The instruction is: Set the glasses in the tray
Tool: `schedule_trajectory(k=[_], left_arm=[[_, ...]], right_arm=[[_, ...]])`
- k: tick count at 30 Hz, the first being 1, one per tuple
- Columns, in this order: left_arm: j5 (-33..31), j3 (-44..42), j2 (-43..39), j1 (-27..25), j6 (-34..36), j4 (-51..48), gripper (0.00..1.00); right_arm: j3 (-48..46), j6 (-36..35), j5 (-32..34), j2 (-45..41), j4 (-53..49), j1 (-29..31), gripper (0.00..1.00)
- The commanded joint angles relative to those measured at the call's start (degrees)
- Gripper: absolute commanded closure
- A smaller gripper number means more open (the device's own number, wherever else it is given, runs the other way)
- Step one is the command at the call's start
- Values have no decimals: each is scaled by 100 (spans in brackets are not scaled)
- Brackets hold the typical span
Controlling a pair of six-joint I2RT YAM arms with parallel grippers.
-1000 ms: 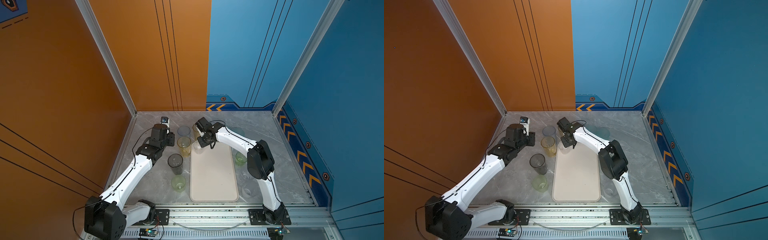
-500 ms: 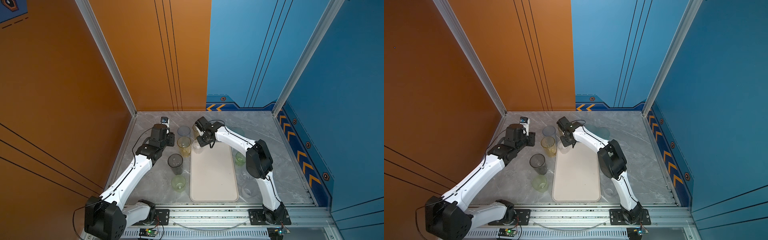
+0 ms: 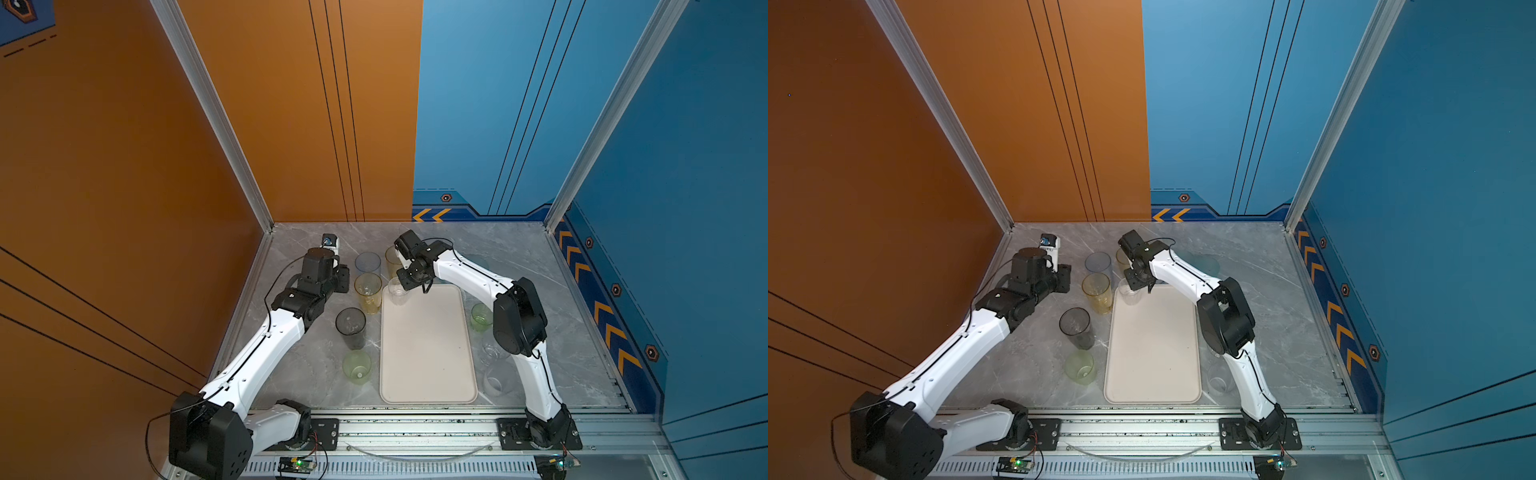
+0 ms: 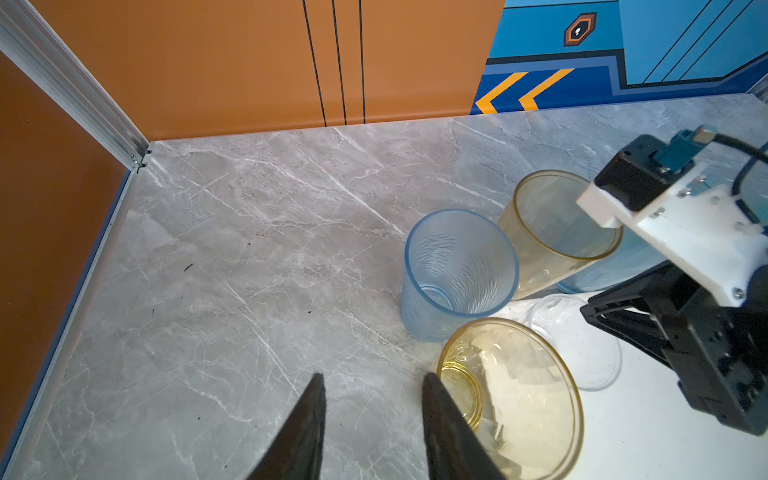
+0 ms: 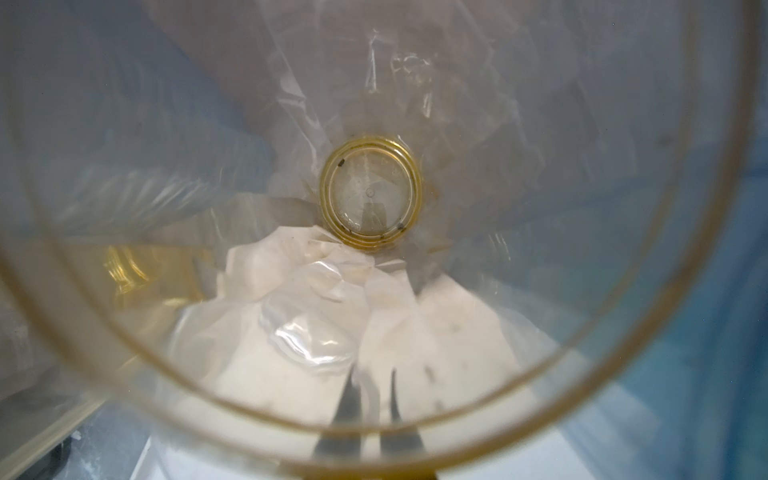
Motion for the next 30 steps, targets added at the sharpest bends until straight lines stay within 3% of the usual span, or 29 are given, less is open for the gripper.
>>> schedule_trajectory(k=[1,30], left_arm=[[121,-52,34,47,-32,-123,61],[144,-65,23,38,-29,-159,60]], right_arm=[[103,47,-89,14,-139,11,86],[154,325,-674,104,141,70,85]])
